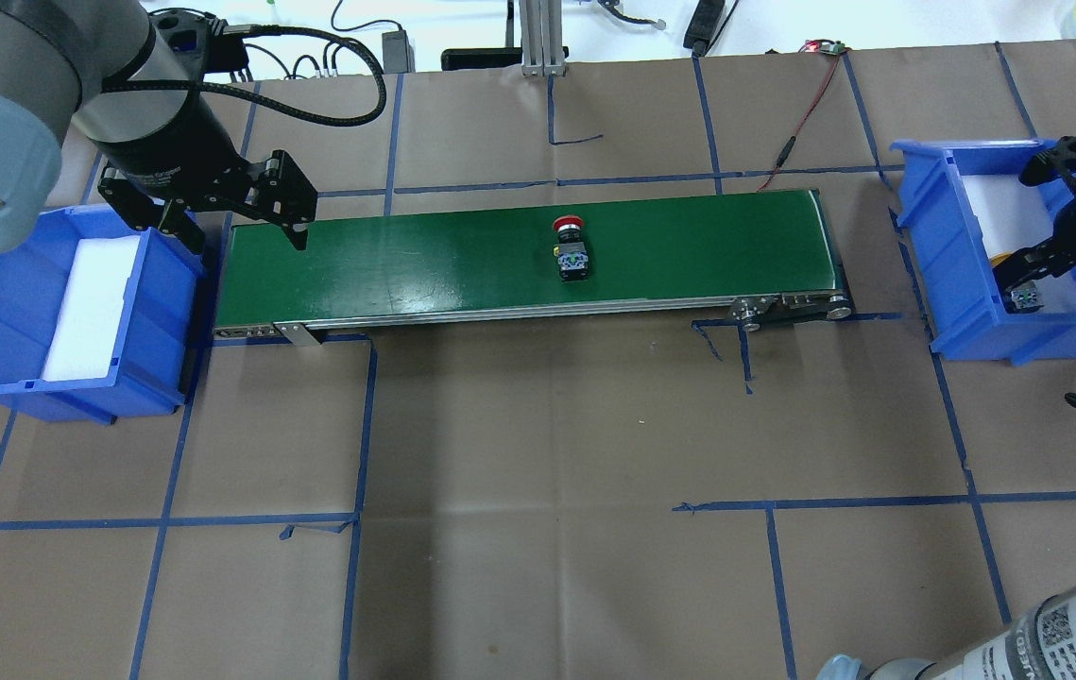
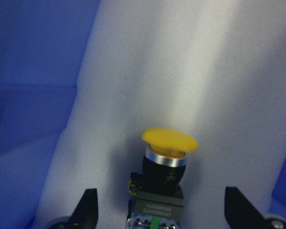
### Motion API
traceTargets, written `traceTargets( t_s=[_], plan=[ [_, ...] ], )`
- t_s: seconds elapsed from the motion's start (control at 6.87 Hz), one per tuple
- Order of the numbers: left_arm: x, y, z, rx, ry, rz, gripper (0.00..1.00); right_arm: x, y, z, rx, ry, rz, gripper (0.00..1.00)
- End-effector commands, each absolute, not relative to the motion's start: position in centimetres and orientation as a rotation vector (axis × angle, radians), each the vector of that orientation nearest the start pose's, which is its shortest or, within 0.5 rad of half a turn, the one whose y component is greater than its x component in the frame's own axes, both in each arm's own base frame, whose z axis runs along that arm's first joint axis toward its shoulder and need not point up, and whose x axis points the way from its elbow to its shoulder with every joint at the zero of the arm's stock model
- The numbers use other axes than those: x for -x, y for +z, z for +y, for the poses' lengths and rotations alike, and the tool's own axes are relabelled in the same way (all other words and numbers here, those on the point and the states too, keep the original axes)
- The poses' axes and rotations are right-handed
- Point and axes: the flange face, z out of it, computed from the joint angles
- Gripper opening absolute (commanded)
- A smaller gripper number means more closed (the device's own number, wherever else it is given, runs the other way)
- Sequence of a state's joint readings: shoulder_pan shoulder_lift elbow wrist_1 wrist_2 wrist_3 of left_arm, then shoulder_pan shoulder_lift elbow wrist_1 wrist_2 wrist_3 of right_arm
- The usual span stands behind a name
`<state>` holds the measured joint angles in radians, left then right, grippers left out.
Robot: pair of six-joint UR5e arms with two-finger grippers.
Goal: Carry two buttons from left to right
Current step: 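Open the right gripper to drop the yellow button in the bin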
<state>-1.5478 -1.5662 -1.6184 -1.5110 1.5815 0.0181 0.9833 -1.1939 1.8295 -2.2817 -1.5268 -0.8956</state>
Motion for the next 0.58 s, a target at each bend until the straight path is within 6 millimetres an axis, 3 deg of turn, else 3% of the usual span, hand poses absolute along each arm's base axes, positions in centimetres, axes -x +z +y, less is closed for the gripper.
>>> traceTargets(
  t_s=[0.0,0.29,0.44],
  plan=[
    [12.1,47.3,-49.4,0.010,-0.026,3.130,1.00,21.1,27.7,-57.8,0.498,-0.267,3.147,0.91],
    [12.1,47.3,-49.4,0.010,-0.026,3.130,1.00,20.4,33.5,-58.6,0.534,-0.392,3.194,0.96],
    [12.1,47.4,-49.4,0.010,-0.028,3.130,1.00,18.9,36.7,-59.2,0.558,-0.430,3.187,1.00]
  ],
)
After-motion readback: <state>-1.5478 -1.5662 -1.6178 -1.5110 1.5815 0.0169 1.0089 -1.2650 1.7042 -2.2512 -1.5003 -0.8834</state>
